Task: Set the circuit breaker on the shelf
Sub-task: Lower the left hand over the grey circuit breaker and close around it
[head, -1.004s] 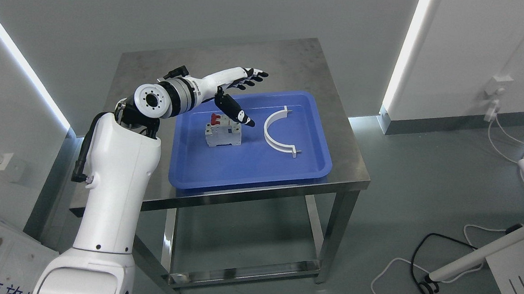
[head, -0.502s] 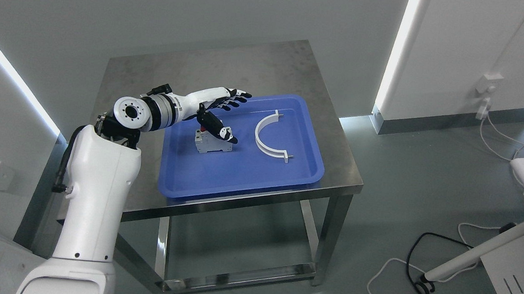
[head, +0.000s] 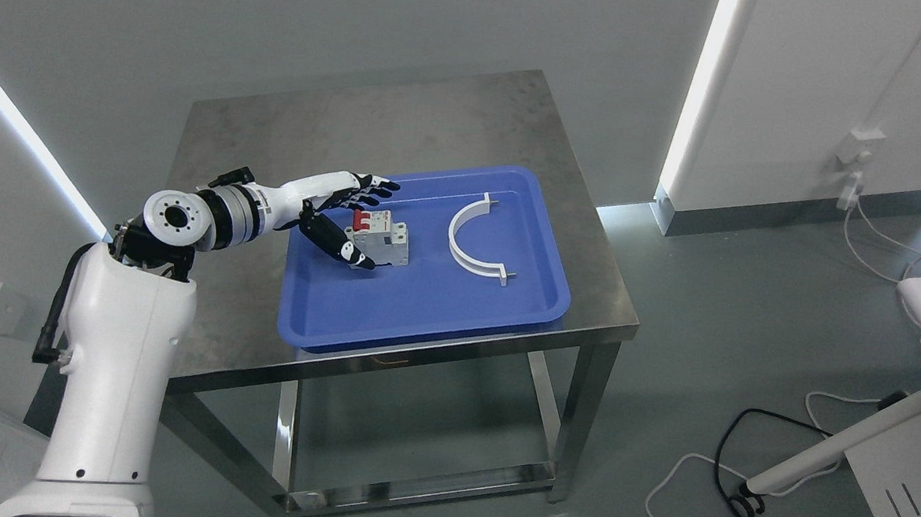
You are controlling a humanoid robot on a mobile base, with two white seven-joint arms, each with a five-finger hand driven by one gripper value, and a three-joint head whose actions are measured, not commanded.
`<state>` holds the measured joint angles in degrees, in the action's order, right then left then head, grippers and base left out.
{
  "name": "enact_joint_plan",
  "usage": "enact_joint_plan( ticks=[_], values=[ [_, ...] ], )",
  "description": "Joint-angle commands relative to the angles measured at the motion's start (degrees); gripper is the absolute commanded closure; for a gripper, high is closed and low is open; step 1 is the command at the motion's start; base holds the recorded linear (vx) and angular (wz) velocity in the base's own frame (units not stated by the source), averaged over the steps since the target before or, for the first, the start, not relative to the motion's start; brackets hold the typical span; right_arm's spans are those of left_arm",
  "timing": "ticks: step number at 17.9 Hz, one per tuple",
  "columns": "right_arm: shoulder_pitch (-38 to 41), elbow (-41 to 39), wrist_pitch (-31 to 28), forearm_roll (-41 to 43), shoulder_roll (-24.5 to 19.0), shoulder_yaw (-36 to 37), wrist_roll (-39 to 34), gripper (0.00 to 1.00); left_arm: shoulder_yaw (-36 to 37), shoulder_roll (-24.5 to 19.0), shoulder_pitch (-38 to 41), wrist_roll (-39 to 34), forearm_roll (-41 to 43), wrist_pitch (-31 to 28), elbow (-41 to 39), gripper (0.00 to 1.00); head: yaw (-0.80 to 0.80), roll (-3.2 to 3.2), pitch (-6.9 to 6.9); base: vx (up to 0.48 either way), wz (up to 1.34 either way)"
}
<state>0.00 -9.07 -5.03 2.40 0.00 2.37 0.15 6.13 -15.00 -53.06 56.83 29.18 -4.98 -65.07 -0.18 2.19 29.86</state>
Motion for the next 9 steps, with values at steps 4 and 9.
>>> enact_joint_plan(
  ticks=[4, 9],
  values=[
    [0.97, -0.07, 2.31, 0.06, 1.0, 0.0, 0.02, 0.0, 1.34, -3.29, 1.38, -0.49, -0.35, 0.5, -2.6, 0.33, 0.0, 0.0, 0.0, 0.0, 0.0],
    [0.97, -0.07, 2.31, -0.03, 1.0, 0.0, 0.02, 0.0, 1.34, -3.28, 1.29, -0.49, -0.35, 1.2, -2.6, 0.49, 0.0, 0.0, 0.0, 0.0, 0.0]
  ],
)
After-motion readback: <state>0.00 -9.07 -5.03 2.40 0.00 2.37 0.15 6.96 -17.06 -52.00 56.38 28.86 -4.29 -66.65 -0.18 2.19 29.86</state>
